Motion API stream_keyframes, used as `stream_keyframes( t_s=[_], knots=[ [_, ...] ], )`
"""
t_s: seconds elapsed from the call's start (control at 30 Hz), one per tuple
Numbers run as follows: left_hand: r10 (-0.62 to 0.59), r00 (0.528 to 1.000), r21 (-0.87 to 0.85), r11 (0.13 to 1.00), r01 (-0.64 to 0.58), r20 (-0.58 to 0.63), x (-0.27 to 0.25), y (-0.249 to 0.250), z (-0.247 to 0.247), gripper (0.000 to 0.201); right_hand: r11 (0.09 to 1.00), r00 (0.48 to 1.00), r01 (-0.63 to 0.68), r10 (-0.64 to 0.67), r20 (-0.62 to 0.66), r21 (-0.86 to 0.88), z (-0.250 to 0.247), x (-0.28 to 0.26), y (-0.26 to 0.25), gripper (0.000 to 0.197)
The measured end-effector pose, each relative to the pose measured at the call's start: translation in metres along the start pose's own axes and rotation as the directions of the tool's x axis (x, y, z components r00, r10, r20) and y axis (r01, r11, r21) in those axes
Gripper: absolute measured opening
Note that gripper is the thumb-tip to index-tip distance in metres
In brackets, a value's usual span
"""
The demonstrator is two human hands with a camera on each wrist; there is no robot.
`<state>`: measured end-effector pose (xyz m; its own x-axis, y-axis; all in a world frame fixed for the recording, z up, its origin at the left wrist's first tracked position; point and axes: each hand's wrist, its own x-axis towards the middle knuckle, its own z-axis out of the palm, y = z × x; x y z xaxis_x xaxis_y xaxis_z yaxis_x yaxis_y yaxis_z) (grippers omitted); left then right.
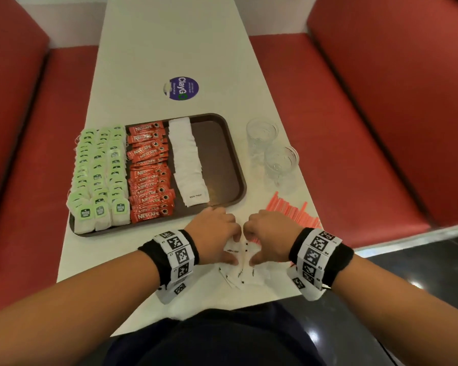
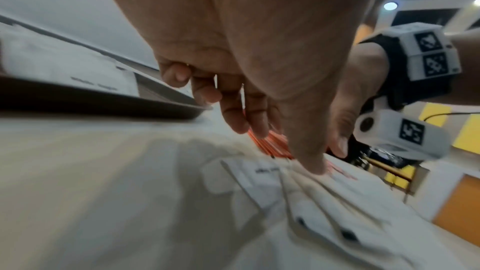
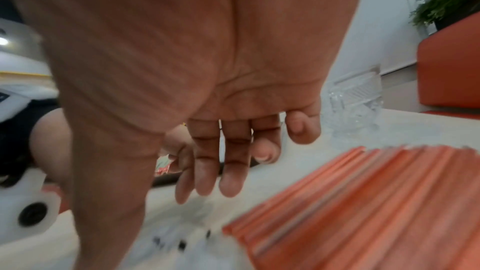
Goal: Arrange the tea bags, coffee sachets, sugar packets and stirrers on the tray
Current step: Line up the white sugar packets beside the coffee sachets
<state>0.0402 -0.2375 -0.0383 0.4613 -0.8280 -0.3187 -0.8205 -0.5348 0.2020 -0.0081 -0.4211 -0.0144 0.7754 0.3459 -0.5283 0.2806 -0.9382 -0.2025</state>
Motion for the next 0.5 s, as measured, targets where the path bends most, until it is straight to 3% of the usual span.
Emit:
stream_keyframes(
  t_s=[0.17,0.4,0.5],
  knots=[
    [-0.005,0.997,0.031,1.0,0.002,0.08,0.002,0.016,0.015,0.073,0.993,1.0,0.017,-0.019,-0.018,-0.118,0.032,-0.013,0.001,0.064],
    [-0.034,0.984,0.04,0.999,0.028,0.175,0.002,0.0,0.002,0.059,0.989,0.998,0.062,-0.066,-0.023,-0.136,0.026,0.001,-0.009,0.06],
    [-0.094,0.98,0.014,0.996,0.093,0.174,-0.006,-0.015,0.0,0.054,0.991,0.996,0.072,-0.078,-0.051,-0.109,0.021,0.015,-0.018,0.061]
  ],
)
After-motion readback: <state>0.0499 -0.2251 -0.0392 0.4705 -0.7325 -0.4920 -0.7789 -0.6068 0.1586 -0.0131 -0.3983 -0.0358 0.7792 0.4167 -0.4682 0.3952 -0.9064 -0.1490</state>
